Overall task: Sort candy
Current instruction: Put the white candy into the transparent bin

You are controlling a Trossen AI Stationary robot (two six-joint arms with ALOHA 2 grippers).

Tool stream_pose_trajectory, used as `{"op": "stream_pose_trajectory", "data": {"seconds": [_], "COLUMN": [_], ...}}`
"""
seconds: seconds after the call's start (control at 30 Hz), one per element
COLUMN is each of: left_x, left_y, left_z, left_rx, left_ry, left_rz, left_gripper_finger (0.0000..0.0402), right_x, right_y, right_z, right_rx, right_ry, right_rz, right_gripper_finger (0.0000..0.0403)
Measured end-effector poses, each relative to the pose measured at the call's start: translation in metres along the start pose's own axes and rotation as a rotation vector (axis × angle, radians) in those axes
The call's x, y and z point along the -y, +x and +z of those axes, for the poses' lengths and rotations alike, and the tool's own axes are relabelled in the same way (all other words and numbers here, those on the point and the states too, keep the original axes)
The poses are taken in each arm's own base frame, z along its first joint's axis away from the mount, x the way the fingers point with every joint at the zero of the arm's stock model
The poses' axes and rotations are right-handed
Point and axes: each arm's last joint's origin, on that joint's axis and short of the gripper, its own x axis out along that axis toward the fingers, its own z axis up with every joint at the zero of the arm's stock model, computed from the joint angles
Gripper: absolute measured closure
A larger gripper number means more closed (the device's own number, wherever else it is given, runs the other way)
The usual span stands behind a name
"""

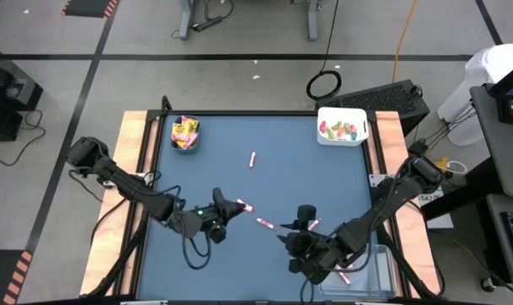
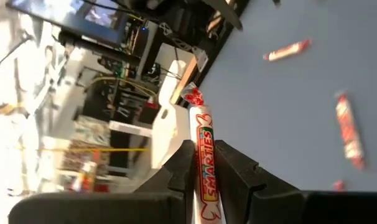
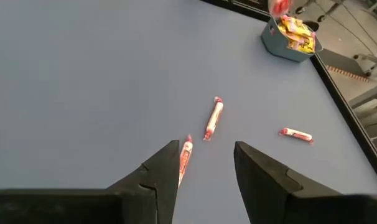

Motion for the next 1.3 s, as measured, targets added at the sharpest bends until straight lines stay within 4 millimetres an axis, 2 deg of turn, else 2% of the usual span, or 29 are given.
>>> {"op": "stream_pose_trajectory", "data": {"seconds": [0.17, 0.63, 1.0, 1.3], "left_x": [-0.003, -0.005, -0.005, -0.005], "left_y": [0.004, 0.007, 0.007, 0.007], "left_z": [-0.003, -0.007, -0.007, -0.007], "left_rx": [-0.019, -0.031, -0.026, -0.020], "left_ry": [0.117, 0.085, -0.412, -1.010], "left_rz": [0.009, 0.012, 0.018, 0.025], "left_gripper_finger": [0.0347, 0.0347, 0.0347, 0.0347], "right_x": [-0.001, -0.001, -0.001, 0.001], "right_y": [-0.011, -0.012, -0.012, -0.012], "right_z": [0.001, -0.001, 0.000, 0.011], "right_rx": [0.018, 0.008, 0.018, 0.165], "right_ry": [-0.025, -0.035, 0.141, 0.255], "right_rz": [0.016, 0.015, 0.004, -0.113], "right_gripper_finger": [0.0259, 0.0259, 0.0259, 0.0259]}}
